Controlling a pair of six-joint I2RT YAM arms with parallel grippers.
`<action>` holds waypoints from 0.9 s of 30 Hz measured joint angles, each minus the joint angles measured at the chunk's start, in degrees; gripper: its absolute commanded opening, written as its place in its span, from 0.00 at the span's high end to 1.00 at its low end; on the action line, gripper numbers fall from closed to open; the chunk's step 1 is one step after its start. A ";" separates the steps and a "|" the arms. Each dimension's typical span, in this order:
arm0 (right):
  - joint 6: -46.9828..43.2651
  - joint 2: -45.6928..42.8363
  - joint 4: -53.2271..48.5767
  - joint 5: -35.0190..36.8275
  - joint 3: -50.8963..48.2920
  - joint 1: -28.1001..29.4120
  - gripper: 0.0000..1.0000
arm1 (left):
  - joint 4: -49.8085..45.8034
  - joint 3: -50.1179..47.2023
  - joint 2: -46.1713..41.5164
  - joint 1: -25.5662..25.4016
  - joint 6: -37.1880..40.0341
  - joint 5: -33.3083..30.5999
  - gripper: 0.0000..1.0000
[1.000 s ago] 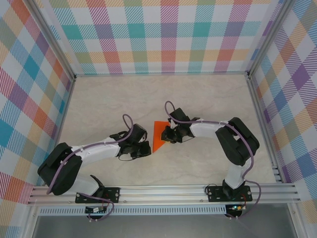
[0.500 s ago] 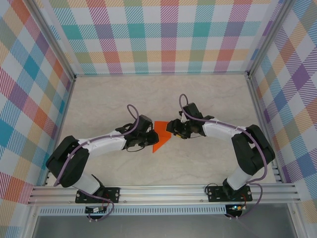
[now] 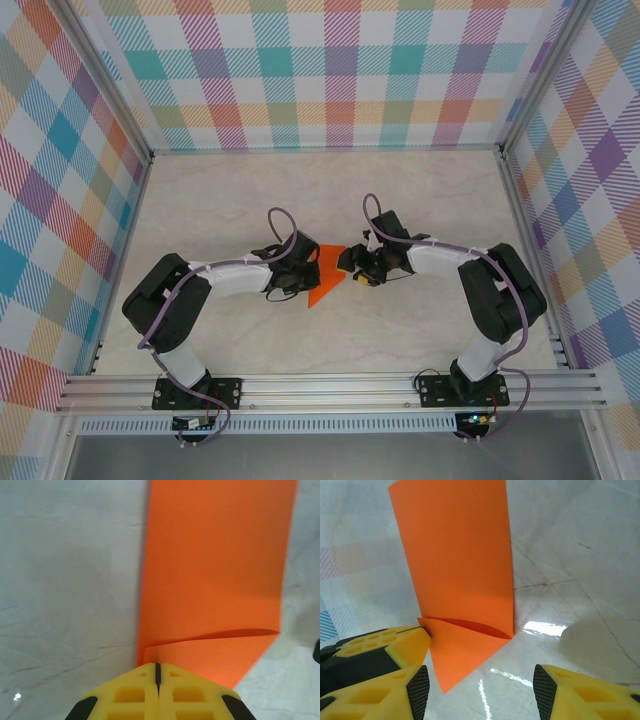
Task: Fold a paper plane with a square sheet of paper (pick it up from the middle)
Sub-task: Third fold the triangle at the center of the table, then fourth fold the wing at the center of the table.
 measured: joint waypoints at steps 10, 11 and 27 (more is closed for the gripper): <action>1.81 2.25 -0.17 -1.57 1.60 0.00 0.48 | -2.58 1.66 1.44 0.07 -1.46 -1.38 0.99; 2.03 2.27 -0.15 -1.70 1.75 0.00 0.48 | -2.60 1.66 1.44 0.07 -1.53 -1.38 0.99; 2.84 6.93 1.38 -6.45 3.65 0.85 0.66 | -3.04 1.97 1.51 0.07 -1.90 -1.36 0.99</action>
